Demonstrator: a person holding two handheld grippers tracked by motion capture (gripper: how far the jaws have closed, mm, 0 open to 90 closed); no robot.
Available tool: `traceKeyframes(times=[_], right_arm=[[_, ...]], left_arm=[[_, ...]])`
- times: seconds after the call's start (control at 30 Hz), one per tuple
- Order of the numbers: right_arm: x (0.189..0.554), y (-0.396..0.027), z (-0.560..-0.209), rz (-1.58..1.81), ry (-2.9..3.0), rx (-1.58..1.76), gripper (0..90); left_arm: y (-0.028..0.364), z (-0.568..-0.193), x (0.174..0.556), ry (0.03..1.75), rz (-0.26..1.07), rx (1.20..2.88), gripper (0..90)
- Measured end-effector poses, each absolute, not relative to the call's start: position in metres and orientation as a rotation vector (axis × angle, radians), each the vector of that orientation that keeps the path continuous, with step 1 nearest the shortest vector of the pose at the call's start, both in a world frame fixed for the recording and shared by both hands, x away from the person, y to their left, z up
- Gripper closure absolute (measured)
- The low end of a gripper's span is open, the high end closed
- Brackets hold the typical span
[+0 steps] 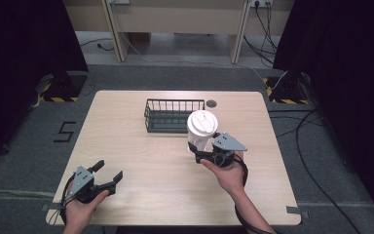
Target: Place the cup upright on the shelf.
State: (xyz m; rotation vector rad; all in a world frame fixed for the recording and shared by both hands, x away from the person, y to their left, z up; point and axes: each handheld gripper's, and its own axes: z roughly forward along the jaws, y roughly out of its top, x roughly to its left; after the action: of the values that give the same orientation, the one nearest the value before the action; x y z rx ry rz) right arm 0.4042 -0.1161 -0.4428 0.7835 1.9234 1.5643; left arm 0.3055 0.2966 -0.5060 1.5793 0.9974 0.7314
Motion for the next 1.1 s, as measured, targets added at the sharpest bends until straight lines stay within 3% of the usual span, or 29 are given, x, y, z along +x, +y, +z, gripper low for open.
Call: traceKeyframes(times=[1.1], right_arm=[[0.45,-0.1,-0.422,1.528,1.894,0.828,18.3]], left_arm=[[0.299,-0.506,0.306,1.01,0.72,1.569,15.6]])
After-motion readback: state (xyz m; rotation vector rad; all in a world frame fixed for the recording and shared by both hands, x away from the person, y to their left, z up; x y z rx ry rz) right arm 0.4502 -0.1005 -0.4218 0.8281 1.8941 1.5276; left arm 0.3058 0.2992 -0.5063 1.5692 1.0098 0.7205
